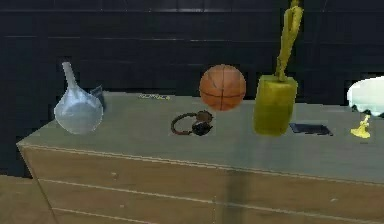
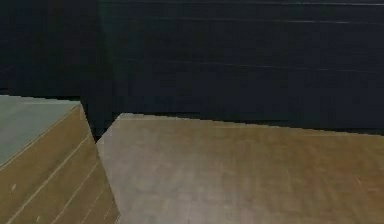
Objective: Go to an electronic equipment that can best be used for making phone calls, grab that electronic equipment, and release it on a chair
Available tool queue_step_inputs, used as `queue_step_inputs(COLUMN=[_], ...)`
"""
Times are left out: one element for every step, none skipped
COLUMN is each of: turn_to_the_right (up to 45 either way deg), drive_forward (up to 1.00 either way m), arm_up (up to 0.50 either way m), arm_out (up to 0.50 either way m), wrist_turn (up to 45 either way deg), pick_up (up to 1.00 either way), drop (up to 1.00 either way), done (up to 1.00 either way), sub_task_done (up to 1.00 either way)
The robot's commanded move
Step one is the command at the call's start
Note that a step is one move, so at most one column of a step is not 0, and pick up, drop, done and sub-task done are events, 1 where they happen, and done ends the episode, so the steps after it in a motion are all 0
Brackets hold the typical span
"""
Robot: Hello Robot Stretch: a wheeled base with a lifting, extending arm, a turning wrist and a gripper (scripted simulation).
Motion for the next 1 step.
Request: queue_step_inputs(turn_to_the_right=[0.0], drive_forward=[0.3], arm_up=[0.0], arm_out=[0.0], wrist_turn=[0.0], pick_up=[0.0], drop=[0.0], done=[0.0], sub_task_done=[0.0])
